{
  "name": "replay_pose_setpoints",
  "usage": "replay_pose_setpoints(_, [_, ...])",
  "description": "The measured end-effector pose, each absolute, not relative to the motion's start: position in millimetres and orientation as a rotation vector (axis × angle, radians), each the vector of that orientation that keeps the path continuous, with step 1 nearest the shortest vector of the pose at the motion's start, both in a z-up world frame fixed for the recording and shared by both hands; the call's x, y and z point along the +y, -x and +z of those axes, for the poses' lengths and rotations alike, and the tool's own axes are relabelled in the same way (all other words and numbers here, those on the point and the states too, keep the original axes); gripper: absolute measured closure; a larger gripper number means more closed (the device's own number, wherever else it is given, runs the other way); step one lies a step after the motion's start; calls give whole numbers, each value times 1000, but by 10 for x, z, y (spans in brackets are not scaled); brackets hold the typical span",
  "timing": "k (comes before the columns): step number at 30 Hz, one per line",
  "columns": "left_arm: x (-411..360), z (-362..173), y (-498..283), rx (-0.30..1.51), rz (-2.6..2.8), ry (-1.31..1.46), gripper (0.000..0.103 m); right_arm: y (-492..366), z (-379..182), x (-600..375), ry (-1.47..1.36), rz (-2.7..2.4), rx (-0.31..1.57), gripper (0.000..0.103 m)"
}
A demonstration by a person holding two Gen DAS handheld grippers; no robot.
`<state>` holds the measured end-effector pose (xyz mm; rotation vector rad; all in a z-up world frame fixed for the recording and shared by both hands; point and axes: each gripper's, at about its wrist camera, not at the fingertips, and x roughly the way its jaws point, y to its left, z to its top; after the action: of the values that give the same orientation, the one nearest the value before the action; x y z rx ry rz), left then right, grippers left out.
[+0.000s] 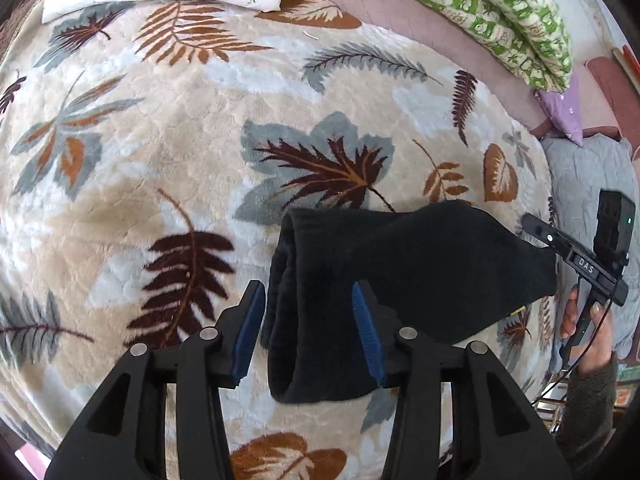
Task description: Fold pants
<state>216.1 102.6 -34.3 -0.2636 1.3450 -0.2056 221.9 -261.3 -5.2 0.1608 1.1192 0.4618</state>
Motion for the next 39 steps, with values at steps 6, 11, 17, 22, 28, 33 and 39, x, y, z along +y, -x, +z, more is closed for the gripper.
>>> replay_pose_setpoints(6, [1019, -506, -2379, 1385, -244, 324, 59, -2663, -464, -1989, -33, 515, 1239, 75])
replay_pose_setpoints(11, [897, -472, -2486, 1384, -253, 292, 59, -2807, -575, -1965, -42, 540, 1259, 75])
replay_pose_setpoints(17, [724, -44, -2471, 1175, -102, 8, 59, -2864, -603, -2039, -89, 578, 1268, 64])
replay_pose_setpoints(22, [255, -66, -2466, 1256, -310, -162, 53, -2901, -675, -2033, -63, 624, 1315, 60])
replay_pose_setpoints(28, [284, -79, -2595, 1289, -315, -183, 53, -2855, -756, -1917, 7, 691, 1362, 60])
replay_pose_setpoints(33, [546, -241, -2614, 1352, -245, -175, 53, -2835, -768, -1811, 94, 722, 1368, 60])
replay_pose_setpoints(39, [849, -476, -2600, 1489, -297, 22, 53, -2711, -725, -1753, 181, 787, 1330, 85])
